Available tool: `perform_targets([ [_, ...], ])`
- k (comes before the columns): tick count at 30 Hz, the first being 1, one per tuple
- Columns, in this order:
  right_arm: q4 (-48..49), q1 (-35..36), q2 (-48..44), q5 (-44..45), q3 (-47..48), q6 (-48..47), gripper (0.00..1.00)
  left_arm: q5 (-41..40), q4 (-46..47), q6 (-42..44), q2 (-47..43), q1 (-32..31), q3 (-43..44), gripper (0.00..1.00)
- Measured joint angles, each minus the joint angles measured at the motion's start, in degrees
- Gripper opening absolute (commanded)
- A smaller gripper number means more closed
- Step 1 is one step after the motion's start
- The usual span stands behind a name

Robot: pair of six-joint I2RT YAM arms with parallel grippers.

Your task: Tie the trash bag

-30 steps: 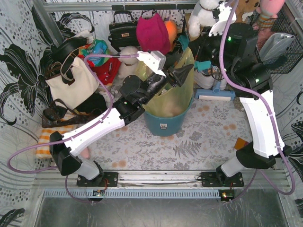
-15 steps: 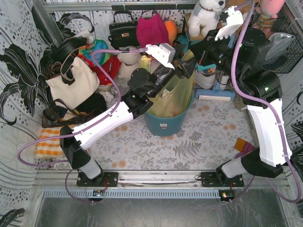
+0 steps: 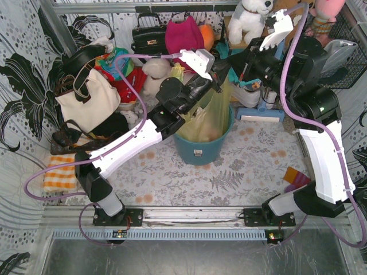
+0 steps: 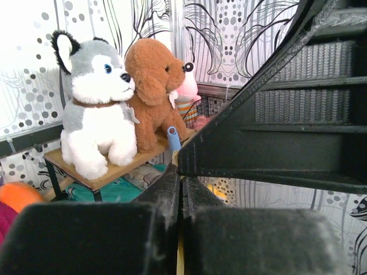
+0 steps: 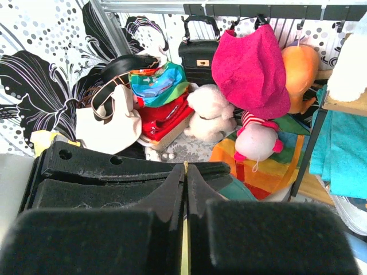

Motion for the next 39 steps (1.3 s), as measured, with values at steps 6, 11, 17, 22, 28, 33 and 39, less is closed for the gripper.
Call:
perform_targets([
  [6,0.33,0.00,-0.68,0.11,-0.79,0.11,0.43,3.43,-0.39,-0.98,-0.02,0.35,0.00,0.00],
  [11,0.26,0.00,-2.12,1.62,-0.68,-0.04,0.44,6.21,0.96,-1.31,-0.63,0.28,-1.90,0.00],
  [17,-2.10,0.00,-2.29,3.50,3.87,-0.07,0.36,7.87,1.29,-1.46,-0.87,0.28,-2.71,0.00],
  [22,-4.28,0.00,-2.25,4.37,4.74,-0.07,0.39,8.02,1.29,-1.46,-1.09,0.28,-2.71,0.00],
  [28,-8.33,0.00,-1.57,3.37,4.79,-0.02,0.39,7.91,1.20,-1.49,-1.09,0.28,-2.71,0.00],
  [33,-10.12,0.00,-1.49,1.97,4.79,0.02,0.35,7.82,0.87,-1.46,-1.09,0.28,-2.71,0.00],
  [39,-10.25,0.00,-1.42,2.23,4.79,-0.07,0.26,7.89,0.83,-1.49,-1.09,0.28,-2.71,0.00],
])
